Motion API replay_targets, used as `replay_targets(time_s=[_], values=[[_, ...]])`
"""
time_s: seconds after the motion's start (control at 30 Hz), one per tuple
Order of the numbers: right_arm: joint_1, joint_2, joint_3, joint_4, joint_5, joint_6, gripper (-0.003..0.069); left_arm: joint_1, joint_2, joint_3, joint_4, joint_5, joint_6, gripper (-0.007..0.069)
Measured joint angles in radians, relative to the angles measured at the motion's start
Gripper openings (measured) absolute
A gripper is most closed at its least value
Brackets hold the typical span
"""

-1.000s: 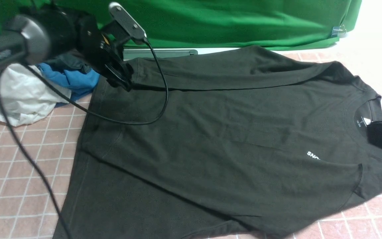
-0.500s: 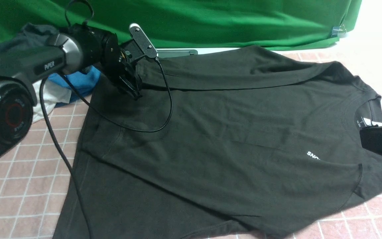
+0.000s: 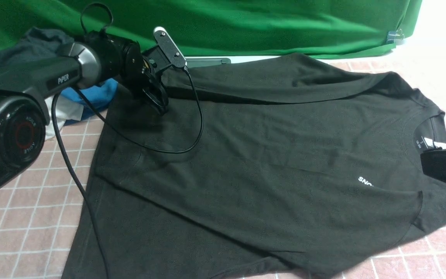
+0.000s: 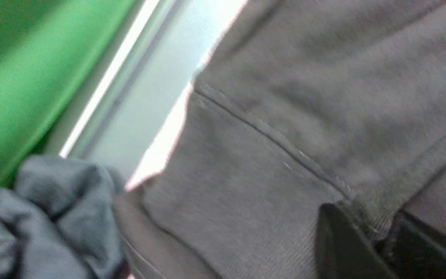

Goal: Fold a long-sleeved shirt over a pink coffee tablecloth.
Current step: 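Grab the top left corner of the dark shirt with the left gripper, then fold the left side of the dark shirt inward over its body with the left gripper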

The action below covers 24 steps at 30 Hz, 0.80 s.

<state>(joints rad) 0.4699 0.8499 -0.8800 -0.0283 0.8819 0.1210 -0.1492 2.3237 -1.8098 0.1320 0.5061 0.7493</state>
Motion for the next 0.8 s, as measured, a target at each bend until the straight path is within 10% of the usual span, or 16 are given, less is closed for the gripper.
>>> replay_targets(time_s=[0.8], values=[[0.000, 0.000, 0.000, 0.000, 0.068, -0.036, 0.0263, -0.101, -0.430, 0.456, 0.162, 0.263, -0.108, 0.0041]])
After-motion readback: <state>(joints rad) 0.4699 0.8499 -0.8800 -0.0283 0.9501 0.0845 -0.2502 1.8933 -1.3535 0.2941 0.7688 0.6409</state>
